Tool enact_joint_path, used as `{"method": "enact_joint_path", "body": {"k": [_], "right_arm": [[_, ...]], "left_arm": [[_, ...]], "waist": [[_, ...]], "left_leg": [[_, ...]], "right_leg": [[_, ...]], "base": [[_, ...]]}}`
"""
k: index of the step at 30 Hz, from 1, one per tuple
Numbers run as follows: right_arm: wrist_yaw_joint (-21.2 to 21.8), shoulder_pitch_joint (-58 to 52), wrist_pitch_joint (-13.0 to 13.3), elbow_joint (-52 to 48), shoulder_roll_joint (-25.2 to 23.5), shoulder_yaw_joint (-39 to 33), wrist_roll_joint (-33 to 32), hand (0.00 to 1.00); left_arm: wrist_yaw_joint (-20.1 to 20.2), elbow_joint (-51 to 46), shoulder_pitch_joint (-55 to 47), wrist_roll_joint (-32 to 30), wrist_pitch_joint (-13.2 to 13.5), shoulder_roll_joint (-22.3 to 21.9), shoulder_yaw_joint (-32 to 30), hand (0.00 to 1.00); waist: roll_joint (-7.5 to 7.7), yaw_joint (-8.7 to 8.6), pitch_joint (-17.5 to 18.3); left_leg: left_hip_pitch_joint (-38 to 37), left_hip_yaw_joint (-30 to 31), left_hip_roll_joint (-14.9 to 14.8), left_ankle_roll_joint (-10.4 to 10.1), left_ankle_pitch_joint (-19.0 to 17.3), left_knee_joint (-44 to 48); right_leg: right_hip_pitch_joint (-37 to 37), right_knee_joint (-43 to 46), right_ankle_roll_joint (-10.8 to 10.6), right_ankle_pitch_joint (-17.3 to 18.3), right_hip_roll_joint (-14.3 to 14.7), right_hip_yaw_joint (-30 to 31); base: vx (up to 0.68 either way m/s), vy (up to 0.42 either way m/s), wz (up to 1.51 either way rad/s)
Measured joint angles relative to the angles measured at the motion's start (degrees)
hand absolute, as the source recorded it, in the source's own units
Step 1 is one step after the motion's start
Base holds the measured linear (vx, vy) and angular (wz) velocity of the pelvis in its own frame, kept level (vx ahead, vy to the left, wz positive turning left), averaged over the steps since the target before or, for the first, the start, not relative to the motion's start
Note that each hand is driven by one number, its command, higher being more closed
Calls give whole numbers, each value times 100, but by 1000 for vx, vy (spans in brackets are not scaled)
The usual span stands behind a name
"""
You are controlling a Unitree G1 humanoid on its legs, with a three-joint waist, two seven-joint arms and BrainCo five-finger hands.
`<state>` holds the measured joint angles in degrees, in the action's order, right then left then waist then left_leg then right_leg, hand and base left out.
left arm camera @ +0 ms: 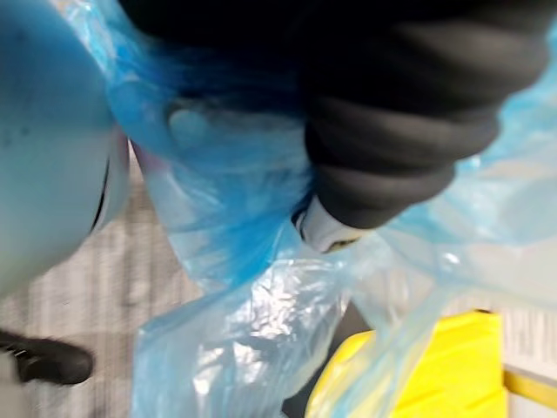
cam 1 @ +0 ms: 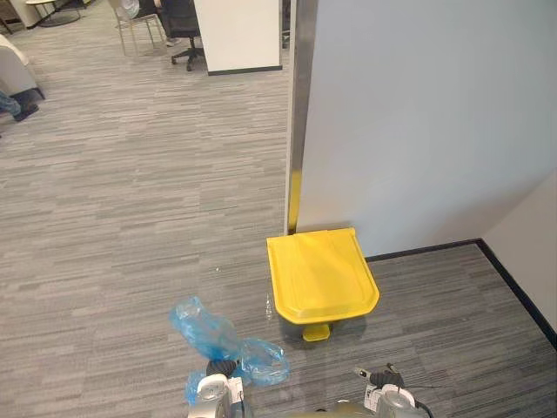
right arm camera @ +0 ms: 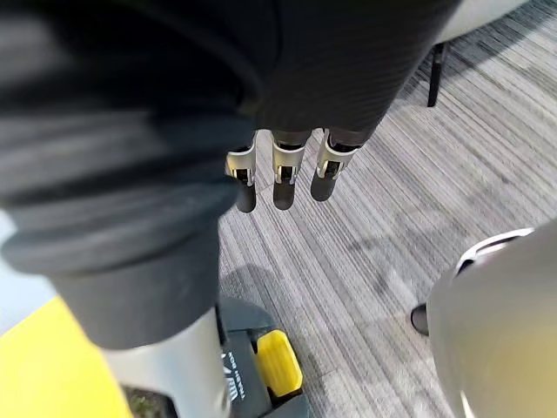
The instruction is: Gather rubbish on tea table into small bin, then transfer packed bag to large trash can.
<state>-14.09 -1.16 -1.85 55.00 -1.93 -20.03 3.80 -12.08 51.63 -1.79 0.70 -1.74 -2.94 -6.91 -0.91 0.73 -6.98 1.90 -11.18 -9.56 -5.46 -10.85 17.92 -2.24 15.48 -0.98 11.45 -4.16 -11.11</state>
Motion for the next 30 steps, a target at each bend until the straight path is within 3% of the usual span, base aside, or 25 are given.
{"method": "enact_joint_path", "body": {"k": [3, 10, 16, 20, 27, 30], "right_arm": [[9, -99, 5, -5, -120, 0, 6, 0], [28, -121, 27, -1, -180, 2, 6, 0], [47, -108, 28, 117, -24, 15, 8, 0], [47, -119, 23, 255, 47, 23, 9, 0], [47, -147, 22, 276, 93, 126, 29, 0], [49, -139, 26, 209, 29, 289, 32, 0]], "left_arm": [[-4, 105, -16, -70, -21, 79, 10, 100], [-2, 297, -20, -176, -21, 150, 28, 100], [-3, 376, -69, -173, -14, 145, 14, 100], [-3, 405, -90, -171, 32, 169, -4, 100], [-3, 412, -108, -169, 124, 198, -70, 100], [-5, 356, -94, -167, 128, 239, -69, 100]], "waist": [[200, -7, 104], [238, -24, 170], [99, -22, 167], [89, -22, 175], [148, -5, 153], [286, 10, 83]], "left_leg": [[-288, -223, 282, 63, 57, -385], [-717, -429, 423, 145, 165, -936], [-970, -583, 450, 103, 494, -1512], [-1078, -680, 464, 100, 669, -1831], [-1223, -847, 573, 164, 881, -2184], [-1189, -836, 755, 265, 737, -2092]], "right_leg": [[-176, -371, -196, -140, -232, 233], [-351, -650, -281, -271, -280, 439], [-331, -845, -264, -444, -172, 624], [-264, -960, -249, -547, -118, 761], [-139, -1065, -322, -666, -136, 979], [162, -425, -484, -370, -378, 971]], "base": [[138, 155, -20], [41, 66, -15], [-45, -12, -15], [-101, -22, -19], [-128, 6, -16], [-68, 40, -2]]}}
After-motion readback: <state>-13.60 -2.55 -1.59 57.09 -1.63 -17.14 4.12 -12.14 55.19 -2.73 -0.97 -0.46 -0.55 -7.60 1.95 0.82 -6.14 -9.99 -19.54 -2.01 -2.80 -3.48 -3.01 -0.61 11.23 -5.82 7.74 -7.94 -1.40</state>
